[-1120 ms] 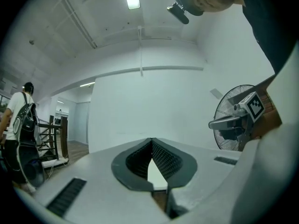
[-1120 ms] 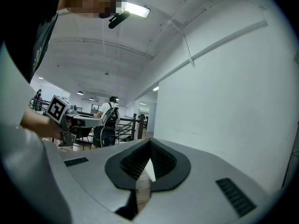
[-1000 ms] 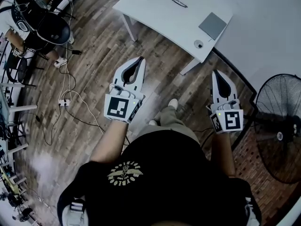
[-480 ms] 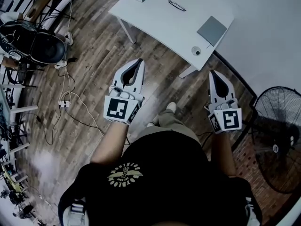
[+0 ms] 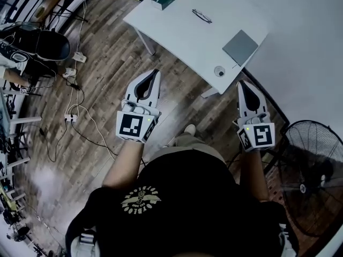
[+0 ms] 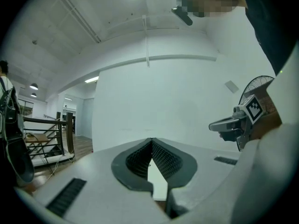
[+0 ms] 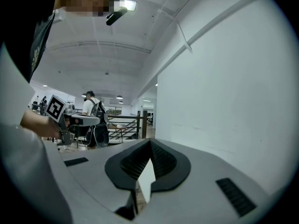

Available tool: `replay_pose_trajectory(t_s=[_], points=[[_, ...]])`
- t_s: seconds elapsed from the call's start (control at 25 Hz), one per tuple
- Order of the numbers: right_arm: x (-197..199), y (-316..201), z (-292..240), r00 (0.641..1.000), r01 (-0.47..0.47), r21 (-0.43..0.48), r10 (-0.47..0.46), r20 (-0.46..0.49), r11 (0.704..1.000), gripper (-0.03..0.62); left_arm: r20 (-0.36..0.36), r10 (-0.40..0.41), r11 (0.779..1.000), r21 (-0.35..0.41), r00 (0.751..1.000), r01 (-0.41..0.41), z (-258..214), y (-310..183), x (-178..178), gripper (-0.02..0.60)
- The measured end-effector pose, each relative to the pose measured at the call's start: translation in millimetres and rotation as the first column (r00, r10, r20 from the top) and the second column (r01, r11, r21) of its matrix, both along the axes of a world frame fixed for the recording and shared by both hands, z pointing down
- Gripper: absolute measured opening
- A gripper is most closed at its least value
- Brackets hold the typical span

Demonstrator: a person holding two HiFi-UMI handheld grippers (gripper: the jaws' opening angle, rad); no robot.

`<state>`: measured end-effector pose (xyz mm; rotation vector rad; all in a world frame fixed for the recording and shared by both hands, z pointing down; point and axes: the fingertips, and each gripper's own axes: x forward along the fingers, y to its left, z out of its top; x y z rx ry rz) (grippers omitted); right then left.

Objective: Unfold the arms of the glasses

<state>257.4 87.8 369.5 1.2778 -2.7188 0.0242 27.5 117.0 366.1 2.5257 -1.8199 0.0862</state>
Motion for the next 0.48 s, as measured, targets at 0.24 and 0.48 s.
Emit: replay_pose_trajectory(t_s=[0.24,0.48], points=[[6,-21,-3,0.998,0.06,0.004,-0.06,0.019,0.998,0.0,0.013,-0.059,0.998,0.018,0.998,0.058,-15,-14,7,0.006],[14,-30,4,0.996,0.078,-0.007,-0.077,0.04,0.997,-0.001,0.037,-0.067,0.997,0.033,0.997,0.066,-19,-23,24,0.006]])
